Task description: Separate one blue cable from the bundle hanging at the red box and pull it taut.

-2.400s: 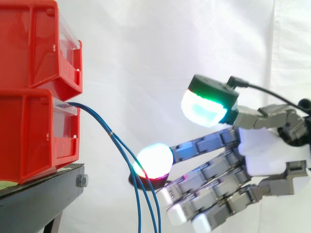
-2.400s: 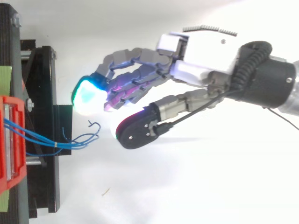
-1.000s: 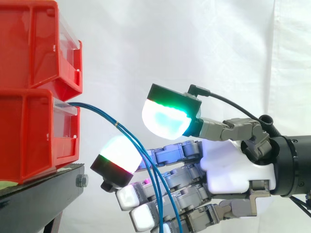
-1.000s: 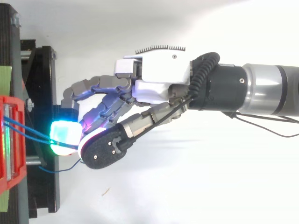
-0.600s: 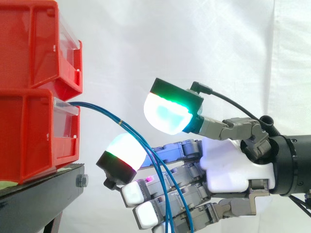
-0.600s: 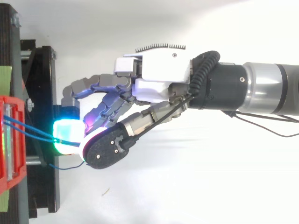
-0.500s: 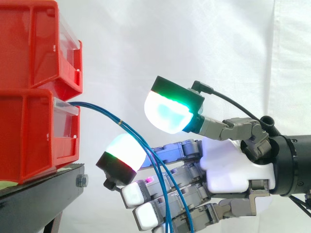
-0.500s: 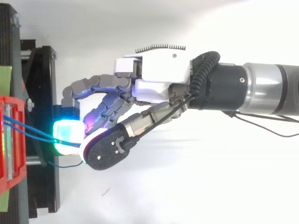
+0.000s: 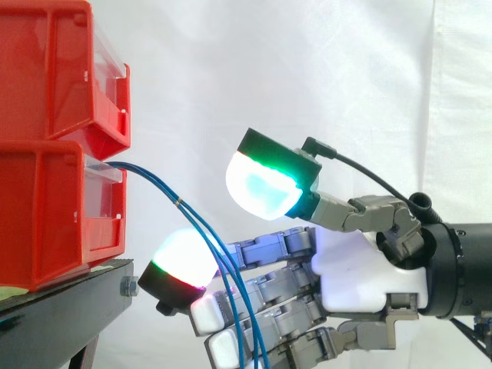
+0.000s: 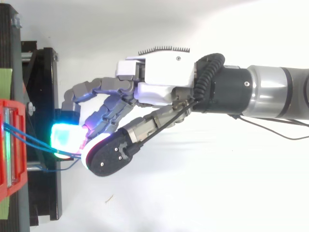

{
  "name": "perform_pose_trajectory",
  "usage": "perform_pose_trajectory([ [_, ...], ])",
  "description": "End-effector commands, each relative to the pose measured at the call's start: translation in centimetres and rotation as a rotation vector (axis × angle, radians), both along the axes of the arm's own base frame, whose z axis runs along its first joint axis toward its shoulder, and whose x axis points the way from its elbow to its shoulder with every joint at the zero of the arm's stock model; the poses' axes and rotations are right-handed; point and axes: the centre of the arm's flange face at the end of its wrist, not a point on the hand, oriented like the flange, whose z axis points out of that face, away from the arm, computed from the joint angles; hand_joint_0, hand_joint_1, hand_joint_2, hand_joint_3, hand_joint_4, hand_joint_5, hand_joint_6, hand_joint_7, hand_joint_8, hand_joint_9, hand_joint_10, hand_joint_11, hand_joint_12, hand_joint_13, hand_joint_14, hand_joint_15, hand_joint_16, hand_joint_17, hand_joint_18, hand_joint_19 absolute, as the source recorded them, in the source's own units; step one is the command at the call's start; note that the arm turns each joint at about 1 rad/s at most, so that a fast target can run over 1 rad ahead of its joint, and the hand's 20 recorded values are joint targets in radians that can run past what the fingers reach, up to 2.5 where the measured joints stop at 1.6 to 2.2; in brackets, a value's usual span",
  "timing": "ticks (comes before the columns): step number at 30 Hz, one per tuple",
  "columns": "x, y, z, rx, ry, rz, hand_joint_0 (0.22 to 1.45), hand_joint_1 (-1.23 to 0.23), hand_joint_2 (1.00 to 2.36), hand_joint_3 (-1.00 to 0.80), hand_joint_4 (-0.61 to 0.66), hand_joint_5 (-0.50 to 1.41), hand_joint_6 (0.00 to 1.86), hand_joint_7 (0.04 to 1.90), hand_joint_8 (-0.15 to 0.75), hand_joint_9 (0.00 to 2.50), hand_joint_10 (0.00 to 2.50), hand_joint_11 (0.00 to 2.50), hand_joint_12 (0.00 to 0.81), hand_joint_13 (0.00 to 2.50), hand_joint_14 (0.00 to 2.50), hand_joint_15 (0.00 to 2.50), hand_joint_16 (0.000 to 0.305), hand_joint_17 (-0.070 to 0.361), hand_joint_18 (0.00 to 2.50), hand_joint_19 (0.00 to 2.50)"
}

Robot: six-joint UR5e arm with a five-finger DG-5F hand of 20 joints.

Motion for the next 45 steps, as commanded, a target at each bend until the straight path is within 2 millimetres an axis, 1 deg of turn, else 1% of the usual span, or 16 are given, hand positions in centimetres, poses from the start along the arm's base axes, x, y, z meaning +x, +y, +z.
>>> perform_pose_trajectory([
  [1,0.4,-0.6,-1.5,0.002,-0.014,-0.009,0.56,-0.67,1.00,-0.50,0.29,-0.16,0.50,1.10,0.321,0.79,0.02,0.54,0.387,0.92,0.02,0.45,0.044,0.098,0.81,0.44],
  [6,0.5,-0.7,-1.2,0.001,-0.036,-0.010,0.56,-0.68,1.00,-0.50,0.30,-0.17,0.50,1.09,0.320,0.79,0.02,0.53,0.386,0.93,0.02,0.45,0.044,0.098,0.81,0.44],
  [13,0.5,-0.9,-1.1,-0.002,-0.040,-0.011,0.58,-0.72,1.00,-0.50,0.27,-0.16,0.50,1.13,0.317,0.79,0.02,0.56,0.384,0.93,0.02,0.46,0.043,0.097,0.81,0.43],
  [19,0.7,-0.2,-0.9,-0.008,-0.043,-0.005,0.59,-0.77,1.00,-0.50,0.27,-0.16,0.50,1.15,0.310,0.79,0.02,0.59,0.384,0.94,0.02,0.46,0.043,0.096,0.82,0.43],
  [27,0.9,1.0,-0.9,-0.033,-0.048,-0.022,0.60,-0.75,1.00,-0.50,0.27,-0.17,0.50,1.14,0.306,0.80,0.02,0.60,0.384,0.96,0.02,0.48,0.042,0.095,0.83,0.43],
  [28,0.9,1.1,-1.0,-0.033,-0.047,-0.021,0.61,-0.74,1.00,-0.46,0.26,-0.17,0.50,1.14,0.307,0.80,0.02,0.59,0.384,0.96,0.02,0.48,0.042,0.094,0.83,0.43],
  [29,0.9,1.3,-0.9,-0.033,-0.048,-0.019,0.64,-0.74,1.01,-0.39,0.27,-0.16,0.50,1.15,0.308,0.80,0.02,0.60,0.379,0.97,0.02,0.48,0.042,0.094,0.83,0.43],
  [34,1.1,1.9,-0.5,-0.032,-0.056,-0.019,0.66,-0.76,1.01,-0.27,0.25,-0.16,0.50,1.18,0.307,0.80,0.02,0.59,0.378,0.97,0.02,0.48,0.042,0.095,0.83,0.44],
  [36,1.2,2.0,-0.4,-0.031,-0.059,-0.021,0.66,-0.76,1.01,-0.27,0.25,-0.16,0.50,1.19,0.306,0.80,0.02,0.60,0.376,0.97,0.02,0.49,0.042,0.094,0.83,0.43],
  [41,1.3,2.4,-0.3,-0.032,-0.057,-0.024,0.63,-0.77,1.01,-0.39,0.25,-0.16,0.50,1.22,0.305,0.80,0.02,0.61,0.379,0.97,0.02,0.50,0.042,0.095,0.82,0.45],
  [45,1.2,2.6,-0.4,-0.031,-0.054,-0.019,0.62,-0.76,1.00,-0.44,0.26,-0.16,0.50,1.23,0.306,0.80,0.02,0.61,0.381,0.98,0.02,0.51,0.042,0.095,0.82,0.45],
])
